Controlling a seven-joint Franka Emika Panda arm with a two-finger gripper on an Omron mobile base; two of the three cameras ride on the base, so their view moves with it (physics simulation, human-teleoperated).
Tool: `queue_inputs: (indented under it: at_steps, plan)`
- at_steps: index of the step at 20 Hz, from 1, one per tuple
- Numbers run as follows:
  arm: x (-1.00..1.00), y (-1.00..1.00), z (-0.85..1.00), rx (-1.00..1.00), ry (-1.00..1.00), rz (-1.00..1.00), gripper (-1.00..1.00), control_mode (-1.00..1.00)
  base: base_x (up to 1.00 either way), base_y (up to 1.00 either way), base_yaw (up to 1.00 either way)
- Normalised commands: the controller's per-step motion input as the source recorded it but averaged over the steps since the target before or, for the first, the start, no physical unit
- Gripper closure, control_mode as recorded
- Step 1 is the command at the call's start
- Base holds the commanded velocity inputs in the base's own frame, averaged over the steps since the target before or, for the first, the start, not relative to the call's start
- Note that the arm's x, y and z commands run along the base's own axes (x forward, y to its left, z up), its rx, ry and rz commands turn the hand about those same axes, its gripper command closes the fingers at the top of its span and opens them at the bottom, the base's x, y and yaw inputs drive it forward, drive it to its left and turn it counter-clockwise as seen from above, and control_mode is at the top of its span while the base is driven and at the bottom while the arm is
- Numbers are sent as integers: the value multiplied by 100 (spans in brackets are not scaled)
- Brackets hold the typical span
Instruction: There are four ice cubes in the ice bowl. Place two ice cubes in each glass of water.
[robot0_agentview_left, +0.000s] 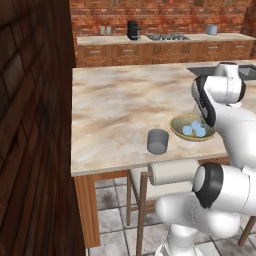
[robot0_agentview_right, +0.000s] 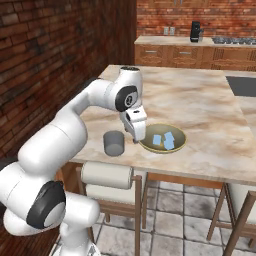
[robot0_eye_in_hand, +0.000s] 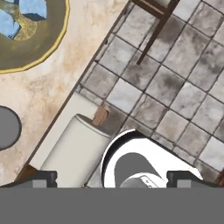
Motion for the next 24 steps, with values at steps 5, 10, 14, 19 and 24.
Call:
queue_inputs:
  at_steps: [5, 10, 14, 19, 24]
  plan:
    - [13, -2, -6, 11, 6, -16, -100, -100, 0, 0, 0]
    - [19, -7, -21, 6, 0, -11, -100, -100, 0, 0, 0]
    - [22, -6, -28, 4, 0, -5, -100, -100, 0, 0, 0]
    - [28, 0, -24, 3, -5, -1, -100, -100, 0, 0, 0]
    - [37, 0, -26, 1, -5, 0, -100, -100, 0, 0, 0]
